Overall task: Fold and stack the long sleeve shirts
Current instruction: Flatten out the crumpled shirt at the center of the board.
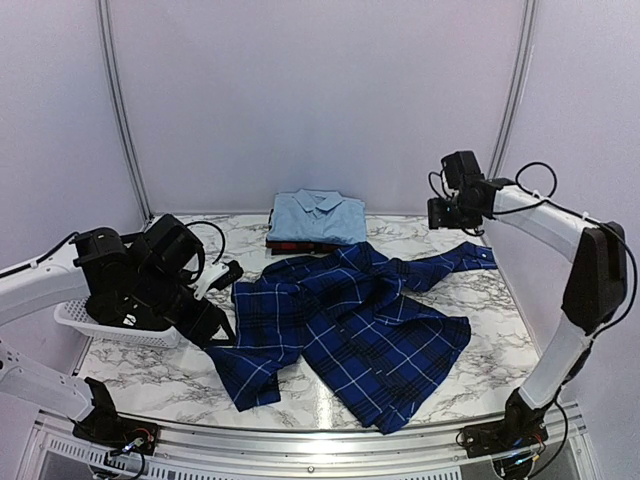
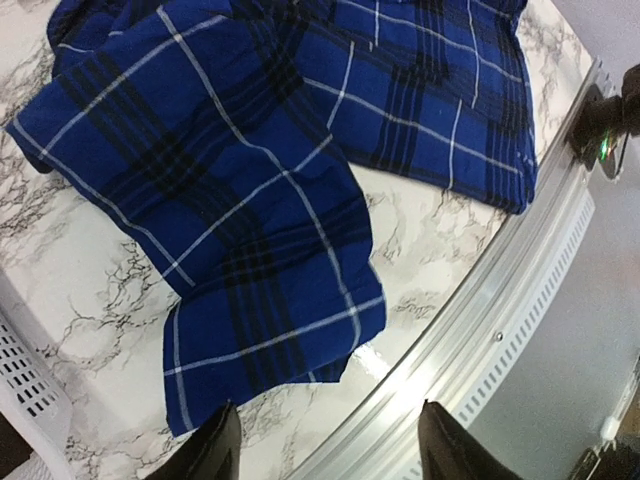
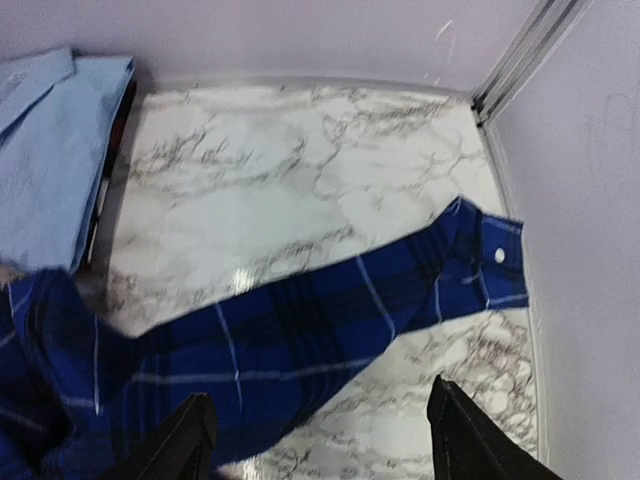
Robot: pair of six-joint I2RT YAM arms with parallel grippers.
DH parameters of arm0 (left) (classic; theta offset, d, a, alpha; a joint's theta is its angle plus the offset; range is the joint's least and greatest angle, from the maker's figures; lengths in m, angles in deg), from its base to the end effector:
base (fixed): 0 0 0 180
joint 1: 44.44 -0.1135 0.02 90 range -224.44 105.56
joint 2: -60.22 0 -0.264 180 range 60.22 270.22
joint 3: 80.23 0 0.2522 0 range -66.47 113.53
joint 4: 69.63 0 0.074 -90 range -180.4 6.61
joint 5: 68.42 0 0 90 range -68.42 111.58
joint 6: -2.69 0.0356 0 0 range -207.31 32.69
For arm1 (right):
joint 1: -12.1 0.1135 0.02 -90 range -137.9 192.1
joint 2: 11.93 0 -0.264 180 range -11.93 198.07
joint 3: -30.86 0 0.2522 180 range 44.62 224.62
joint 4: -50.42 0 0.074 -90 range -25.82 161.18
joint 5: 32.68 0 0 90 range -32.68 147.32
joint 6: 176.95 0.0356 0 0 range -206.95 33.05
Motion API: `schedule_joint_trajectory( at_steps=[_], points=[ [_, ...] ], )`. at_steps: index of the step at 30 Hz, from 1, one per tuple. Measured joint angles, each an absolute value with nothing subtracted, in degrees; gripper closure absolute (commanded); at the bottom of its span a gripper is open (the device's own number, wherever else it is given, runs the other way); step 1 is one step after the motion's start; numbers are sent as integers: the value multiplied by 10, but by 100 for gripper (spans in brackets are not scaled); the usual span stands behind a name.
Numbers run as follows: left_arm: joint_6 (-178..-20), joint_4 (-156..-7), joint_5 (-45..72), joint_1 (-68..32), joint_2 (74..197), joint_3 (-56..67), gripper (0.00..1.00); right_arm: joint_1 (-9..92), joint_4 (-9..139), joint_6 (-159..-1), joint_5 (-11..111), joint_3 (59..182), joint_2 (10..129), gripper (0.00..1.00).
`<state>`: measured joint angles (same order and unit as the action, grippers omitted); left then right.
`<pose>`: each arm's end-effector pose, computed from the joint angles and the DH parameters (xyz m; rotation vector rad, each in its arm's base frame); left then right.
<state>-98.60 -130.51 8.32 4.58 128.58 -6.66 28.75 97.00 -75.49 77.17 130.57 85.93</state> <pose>0.1480 -0.1828 0.2921 0.9489 2.4823 -0.6790 0.3719 0.0986 0.3075 0.0633 2.2984 -0.1570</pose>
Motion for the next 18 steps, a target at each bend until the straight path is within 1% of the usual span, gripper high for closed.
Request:
schedule_joint_trajectory(
  at_steps=[1, 3, 7, 8, 10, 14, 18],
  points=[
    [-987, -1306, 83, 46, 1286, -59, 28, 298, 969, -750, 767, 1272, 840, 34],
    [-987, -1306, 92, 43, 1286, -32, 27, 329, 965, -734, 757, 1199, 789, 41],
    [-1007, -1282, 146, 20, 1304, 42, 28, 415, 948, -682, 735, 1080, 688, 57],
    [-1017, -1270, 165, 9, 1318, 60, 28, 441, 943, -664, 729, 1054, 669, 59],
    [-1034, -1252, 200, -15, 1364, 93, 31, 495, 937, -626, 722, 1012, 644, 59],
    [-1059, -1207, 232, -49, 1499, 141, 31, 575, 930, -559, 713, 945, 636, 60],
    [-1066, -1166, 236, -69, 1610, 156, 31, 589, 916, -505, 712, 879, 637, 60]
  ],
)
